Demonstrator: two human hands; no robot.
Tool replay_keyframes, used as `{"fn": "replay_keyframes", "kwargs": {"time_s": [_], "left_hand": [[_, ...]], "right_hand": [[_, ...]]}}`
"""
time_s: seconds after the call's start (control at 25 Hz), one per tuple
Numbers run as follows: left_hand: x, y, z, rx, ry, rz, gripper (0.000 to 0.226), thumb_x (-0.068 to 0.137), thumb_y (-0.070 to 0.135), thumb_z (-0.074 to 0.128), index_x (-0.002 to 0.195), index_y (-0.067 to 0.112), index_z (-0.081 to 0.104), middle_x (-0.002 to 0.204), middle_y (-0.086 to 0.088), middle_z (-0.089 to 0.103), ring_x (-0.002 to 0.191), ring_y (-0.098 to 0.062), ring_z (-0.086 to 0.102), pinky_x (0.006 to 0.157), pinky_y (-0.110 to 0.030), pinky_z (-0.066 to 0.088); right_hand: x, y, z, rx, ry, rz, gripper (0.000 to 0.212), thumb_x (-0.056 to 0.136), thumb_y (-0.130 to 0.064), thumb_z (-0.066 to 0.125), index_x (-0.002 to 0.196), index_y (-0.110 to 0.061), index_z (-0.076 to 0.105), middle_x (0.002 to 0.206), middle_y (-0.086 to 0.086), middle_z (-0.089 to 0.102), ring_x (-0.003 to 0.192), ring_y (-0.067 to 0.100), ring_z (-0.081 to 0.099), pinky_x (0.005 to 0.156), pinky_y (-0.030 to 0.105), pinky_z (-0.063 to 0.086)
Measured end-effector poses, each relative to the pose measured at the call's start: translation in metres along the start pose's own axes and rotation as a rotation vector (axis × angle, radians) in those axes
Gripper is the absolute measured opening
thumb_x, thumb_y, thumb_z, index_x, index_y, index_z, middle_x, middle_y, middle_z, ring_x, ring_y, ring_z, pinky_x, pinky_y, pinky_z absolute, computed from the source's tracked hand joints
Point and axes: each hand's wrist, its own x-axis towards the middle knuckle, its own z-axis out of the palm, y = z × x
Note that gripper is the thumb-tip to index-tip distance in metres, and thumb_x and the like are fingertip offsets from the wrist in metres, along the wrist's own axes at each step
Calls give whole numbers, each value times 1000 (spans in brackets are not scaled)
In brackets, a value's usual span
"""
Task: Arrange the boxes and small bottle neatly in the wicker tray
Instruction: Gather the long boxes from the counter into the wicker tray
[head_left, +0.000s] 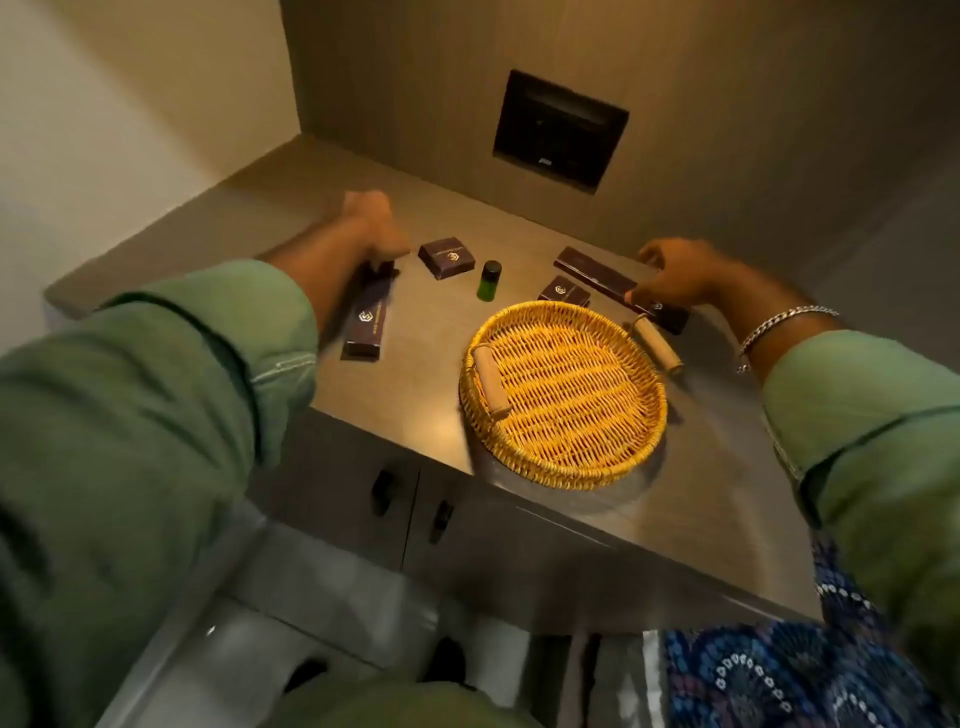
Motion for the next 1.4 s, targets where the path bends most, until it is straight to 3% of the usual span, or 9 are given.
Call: {"fn": "replay_keyframes", "kwargs": {"time_s": [0.12,0.28,0.44,0.56,0.68,0.76,0.84,1.12,1.4], "left_hand": [[1,3,2,-63,-103,-86,45,81,23,70,119,3,55,112,-20,59,85,-30,55,72,-39,52],[3,8,-2,-145,-163,-129,31,82,16,68,107,2,57,100,-17,61,81,-30,61,69,-40,56],[-4,38,-35,-280,55,-30,46,77,25,72,115,9,52,118,-14,57,88,-23,55,52,-27,45],[-29,78,-49,-426,187,199,67,70,32,78,126,16,43,124,-11,49,93,-20,53,44,-17,40],[-62,106,-34,-440,141,338,77,66,31,81,128,15,39,124,-11,45,96,-21,50,47,-16,44],[-76,112,-12,-420,67,306,75,66,26,81,127,16,38,124,-13,44,97,-26,53,58,-28,57],[-83,113,8,-357,36,239,72,68,21,79,127,17,37,125,-14,42,95,-25,49,65,-33,54],[-83,98,32,-214,-25,137,79,66,38,82,129,18,38,130,-16,43,110,-35,52,73,-37,53],[-89,73,44,-131,16,108,89,61,63,74,131,19,41,140,-14,38,116,-33,51,77,-37,48]], "right_hand": [[14,5,8,-29,-59,26,67,78,-25,76,136,-11,45,138,19,51,124,38,50,94,46,47],[23,10,18,-23,21,30,64,76,-15,78,133,-10,48,130,22,56,118,39,54,88,45,50],[19,12,6,-37,52,32,72,74,-17,79,136,-11,43,129,25,55,116,43,55,92,55,51],[0,2,-17,33,178,-13,72,72,-21,81,135,-15,46,124,23,57,113,39,56,89,49,51],[-35,-17,-46,231,286,-81,68,67,-23,84,127,-17,53,102,14,68,96,28,65,79,41,55],[-64,-33,-50,340,245,-122,68,62,-24,87,122,-19,56,90,8,72,81,21,70,70,41,59],[-90,-43,-34,332,163,-138,69,61,-27,88,121,-21,56,87,4,71,72,16,71,63,39,60],[-114,-44,37,61,103,-112,66,68,-36,82,123,-20,51,109,8,65,90,23,64,69,44,60],[-128,-43,52,36,250,-131,49,75,-42,74,114,-19,54,88,-2,59,76,17,57,54,29,50]]}}
